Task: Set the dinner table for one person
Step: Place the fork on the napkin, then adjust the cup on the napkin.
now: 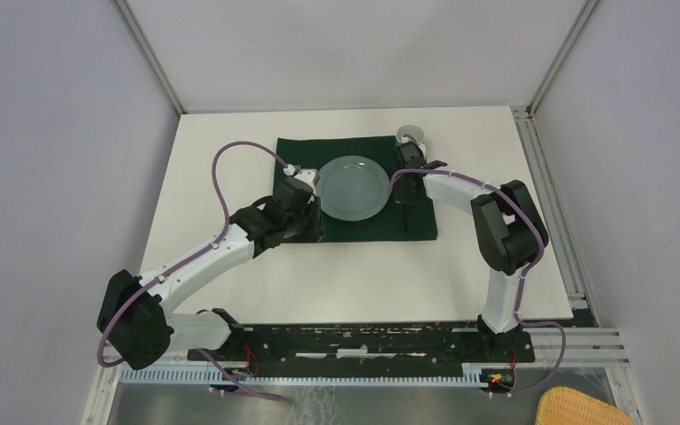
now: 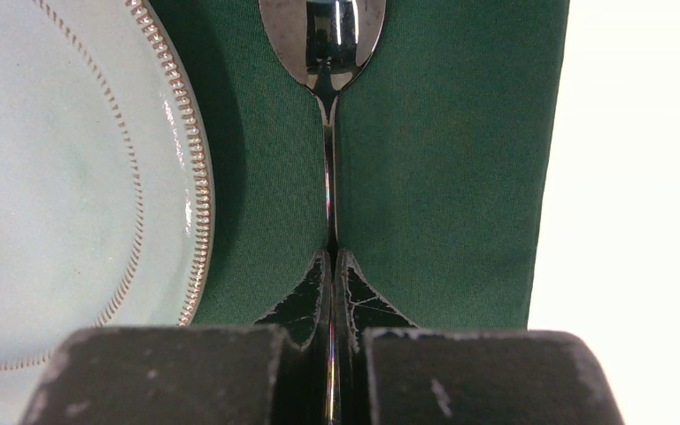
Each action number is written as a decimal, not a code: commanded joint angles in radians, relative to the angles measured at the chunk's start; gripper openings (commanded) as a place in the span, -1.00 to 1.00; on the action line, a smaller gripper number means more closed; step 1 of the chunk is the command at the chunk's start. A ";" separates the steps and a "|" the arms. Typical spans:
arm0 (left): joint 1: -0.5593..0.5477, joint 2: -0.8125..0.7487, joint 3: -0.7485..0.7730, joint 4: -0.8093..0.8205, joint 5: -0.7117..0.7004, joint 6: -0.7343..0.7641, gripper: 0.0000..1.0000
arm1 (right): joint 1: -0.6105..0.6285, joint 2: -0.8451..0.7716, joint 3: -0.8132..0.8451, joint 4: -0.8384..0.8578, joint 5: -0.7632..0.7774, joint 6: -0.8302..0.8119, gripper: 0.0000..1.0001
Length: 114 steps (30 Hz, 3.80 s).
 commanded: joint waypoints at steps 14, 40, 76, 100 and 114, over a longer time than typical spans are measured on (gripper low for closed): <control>0.008 -0.001 0.017 0.042 -0.003 -0.021 -0.39 | -0.008 -0.095 -0.018 0.031 0.011 0.007 -0.46; 0.008 -0.004 0.026 0.038 -0.003 -0.020 -0.39 | -0.034 -0.362 -0.074 -0.037 0.083 0.009 -0.39; 0.006 0.022 0.029 0.031 -0.014 -0.019 -0.39 | -0.022 -0.104 -0.016 0.060 0.000 0.003 -0.48; 0.007 0.010 0.028 0.035 -0.013 -0.020 -0.40 | -0.031 -0.162 0.260 -0.136 0.103 -0.034 -0.41; 0.007 -0.011 0.029 0.019 -0.026 -0.014 -0.40 | -0.098 0.113 0.709 -0.342 0.116 -0.056 -0.38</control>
